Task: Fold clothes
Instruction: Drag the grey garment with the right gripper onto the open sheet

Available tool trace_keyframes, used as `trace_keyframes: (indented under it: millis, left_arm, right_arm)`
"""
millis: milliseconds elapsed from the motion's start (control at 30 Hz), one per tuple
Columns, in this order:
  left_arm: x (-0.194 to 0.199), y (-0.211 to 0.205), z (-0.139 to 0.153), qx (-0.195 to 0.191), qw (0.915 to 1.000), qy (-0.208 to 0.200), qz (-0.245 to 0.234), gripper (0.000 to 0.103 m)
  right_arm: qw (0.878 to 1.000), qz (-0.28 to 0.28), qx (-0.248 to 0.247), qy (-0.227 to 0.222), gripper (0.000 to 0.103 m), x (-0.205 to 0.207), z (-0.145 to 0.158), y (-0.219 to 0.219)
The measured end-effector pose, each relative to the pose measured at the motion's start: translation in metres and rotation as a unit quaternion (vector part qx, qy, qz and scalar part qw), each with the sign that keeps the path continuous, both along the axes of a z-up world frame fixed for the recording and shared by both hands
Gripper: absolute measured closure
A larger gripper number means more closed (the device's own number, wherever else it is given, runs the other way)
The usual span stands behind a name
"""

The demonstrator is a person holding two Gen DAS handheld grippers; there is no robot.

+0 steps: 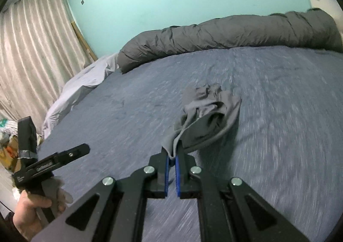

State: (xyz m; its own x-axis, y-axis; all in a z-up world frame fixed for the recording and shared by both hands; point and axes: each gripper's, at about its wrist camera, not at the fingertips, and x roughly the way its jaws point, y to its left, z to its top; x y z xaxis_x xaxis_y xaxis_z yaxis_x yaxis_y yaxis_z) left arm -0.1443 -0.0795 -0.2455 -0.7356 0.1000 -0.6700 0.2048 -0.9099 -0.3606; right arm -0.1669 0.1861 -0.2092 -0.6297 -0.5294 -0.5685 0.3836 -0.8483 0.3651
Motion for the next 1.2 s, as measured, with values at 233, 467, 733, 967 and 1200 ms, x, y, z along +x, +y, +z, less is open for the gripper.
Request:
trace_keyframes:
  millis: [233, 467, 733, 967, 1200]
  left_arm:
    - [0.044, 0.004, 0.007, 0.001, 0.9998, -0.005, -0.017, 0.000]
    - [0.051, 0.015, -0.008, 0.005, 0.9994, -0.002, -0.034, 0.000]
    - [0.020, 0.026, -0.046, 0.010, 0.9985, -0.020, -0.049, 0.000]
    - [-0.017, 0.043, -0.064, -0.012, 0.9962, -0.030, -0.080, 0.000]
    - [-0.051, 0.063, -0.070, -0.045, 0.9932, -0.021, -0.105, 0.000]
  right_arm:
    - [1.000, 0.007, -0.012, -0.010, 0.099, 0.075, -0.002, 0.005]
    - [0.999, 0.002, -0.004, -0.047, 0.099, 0.092, -0.043, 0.017]
    - [0.989, -0.029, -0.013, -0.147, 0.091, 0.067, -0.093, 0.039]
    - [0.988, -0.074, -0.042, -0.132, 0.063, 0.053, -0.099, 0.069]
    - [0.984, -0.119, -0.071, -0.116, 0.060, 0.040, -0.106, 0.098]
